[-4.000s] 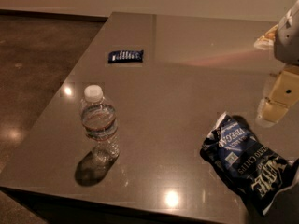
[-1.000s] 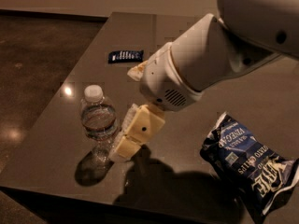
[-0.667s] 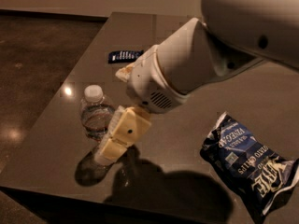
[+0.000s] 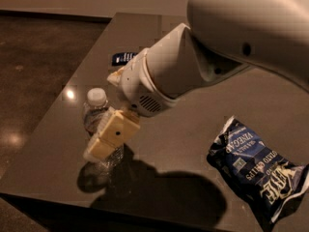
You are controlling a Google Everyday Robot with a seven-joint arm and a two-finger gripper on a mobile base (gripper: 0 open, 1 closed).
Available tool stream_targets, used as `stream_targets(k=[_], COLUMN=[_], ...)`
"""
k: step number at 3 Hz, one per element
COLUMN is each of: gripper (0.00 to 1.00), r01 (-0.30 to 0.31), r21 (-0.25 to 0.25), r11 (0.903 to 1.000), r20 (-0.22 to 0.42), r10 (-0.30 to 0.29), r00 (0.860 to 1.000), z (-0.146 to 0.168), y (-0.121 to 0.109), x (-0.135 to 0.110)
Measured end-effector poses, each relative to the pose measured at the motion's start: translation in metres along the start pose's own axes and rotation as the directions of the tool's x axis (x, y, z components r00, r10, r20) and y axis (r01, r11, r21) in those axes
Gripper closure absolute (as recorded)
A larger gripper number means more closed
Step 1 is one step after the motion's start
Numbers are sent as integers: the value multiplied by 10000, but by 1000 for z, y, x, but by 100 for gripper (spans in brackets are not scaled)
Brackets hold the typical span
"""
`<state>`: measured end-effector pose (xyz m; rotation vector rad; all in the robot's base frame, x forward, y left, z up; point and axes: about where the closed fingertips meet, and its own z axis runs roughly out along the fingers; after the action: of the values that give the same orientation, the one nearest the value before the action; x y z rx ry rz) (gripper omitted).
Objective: Knock water bottle over
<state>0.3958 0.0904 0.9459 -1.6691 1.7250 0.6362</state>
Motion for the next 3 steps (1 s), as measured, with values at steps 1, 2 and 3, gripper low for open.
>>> stream_targets(k=[1, 2, 3], gripper=[35, 58, 88], r01=[-45, -62, 107], r21=[16, -74, -263], r11=[10000, 10000, 9996], r20=[79, 147, -406], r10=[45, 63, -118], r00=[10000, 9999, 9991], z=[2, -1, -9], y=[-6, -13, -37], x=[-1, 1, 2])
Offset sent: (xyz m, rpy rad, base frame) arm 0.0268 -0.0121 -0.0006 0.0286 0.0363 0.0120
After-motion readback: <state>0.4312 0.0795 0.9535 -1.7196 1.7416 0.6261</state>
